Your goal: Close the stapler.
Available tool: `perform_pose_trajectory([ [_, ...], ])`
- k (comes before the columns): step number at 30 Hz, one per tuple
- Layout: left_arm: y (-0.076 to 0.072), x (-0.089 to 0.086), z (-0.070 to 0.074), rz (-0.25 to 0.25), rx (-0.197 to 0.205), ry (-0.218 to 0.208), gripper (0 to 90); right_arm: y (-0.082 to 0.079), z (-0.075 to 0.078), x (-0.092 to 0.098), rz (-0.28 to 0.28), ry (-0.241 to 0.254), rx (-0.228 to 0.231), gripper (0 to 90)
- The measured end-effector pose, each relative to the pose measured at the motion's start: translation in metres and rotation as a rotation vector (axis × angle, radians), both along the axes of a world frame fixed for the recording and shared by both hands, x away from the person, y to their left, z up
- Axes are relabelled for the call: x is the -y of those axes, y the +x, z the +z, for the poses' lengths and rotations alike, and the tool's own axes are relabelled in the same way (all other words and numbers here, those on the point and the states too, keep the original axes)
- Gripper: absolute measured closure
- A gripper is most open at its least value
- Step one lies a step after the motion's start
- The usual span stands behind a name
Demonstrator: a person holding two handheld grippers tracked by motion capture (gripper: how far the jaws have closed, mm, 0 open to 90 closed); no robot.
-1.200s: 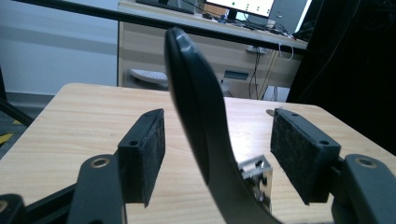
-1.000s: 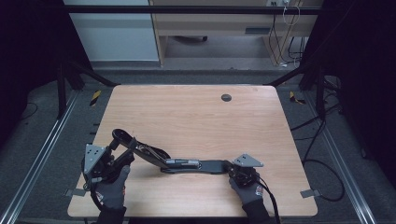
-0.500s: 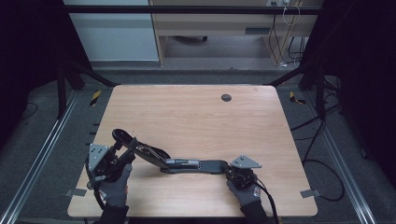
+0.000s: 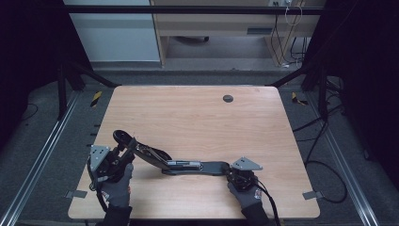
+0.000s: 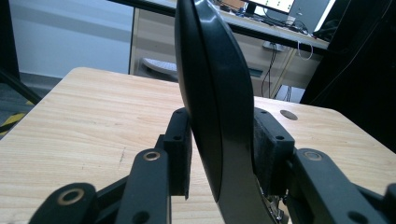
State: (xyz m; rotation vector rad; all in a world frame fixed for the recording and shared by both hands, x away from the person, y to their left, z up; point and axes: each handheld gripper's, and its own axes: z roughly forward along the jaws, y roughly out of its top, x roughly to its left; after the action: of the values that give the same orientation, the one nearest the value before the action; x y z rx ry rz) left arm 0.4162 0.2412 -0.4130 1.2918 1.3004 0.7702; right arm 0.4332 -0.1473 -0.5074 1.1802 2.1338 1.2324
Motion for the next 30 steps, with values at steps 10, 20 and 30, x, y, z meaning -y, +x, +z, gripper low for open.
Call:
perform_pose_trajectory([
  [10, -0.003, -0.004, 0.005, -0.001, 0.007, -0.02, 62.7, 0.0, 0.0, 0.0, -0.003, 0.002, -0.004, 90.0],
  [20, -0.004, 0.005, 0.011, -0.013, 0.012, -0.021, 64.4, 0.0, 0.0, 0.0, -0.002, 0.004, -0.005, 90.0],
  [30, -0.005, 0.033, 0.023, -0.026, 0.06, 0.077, 65.3, 0.0, 0.0, -0.001, -0.003, 0.003, -0.002, 90.0],
])
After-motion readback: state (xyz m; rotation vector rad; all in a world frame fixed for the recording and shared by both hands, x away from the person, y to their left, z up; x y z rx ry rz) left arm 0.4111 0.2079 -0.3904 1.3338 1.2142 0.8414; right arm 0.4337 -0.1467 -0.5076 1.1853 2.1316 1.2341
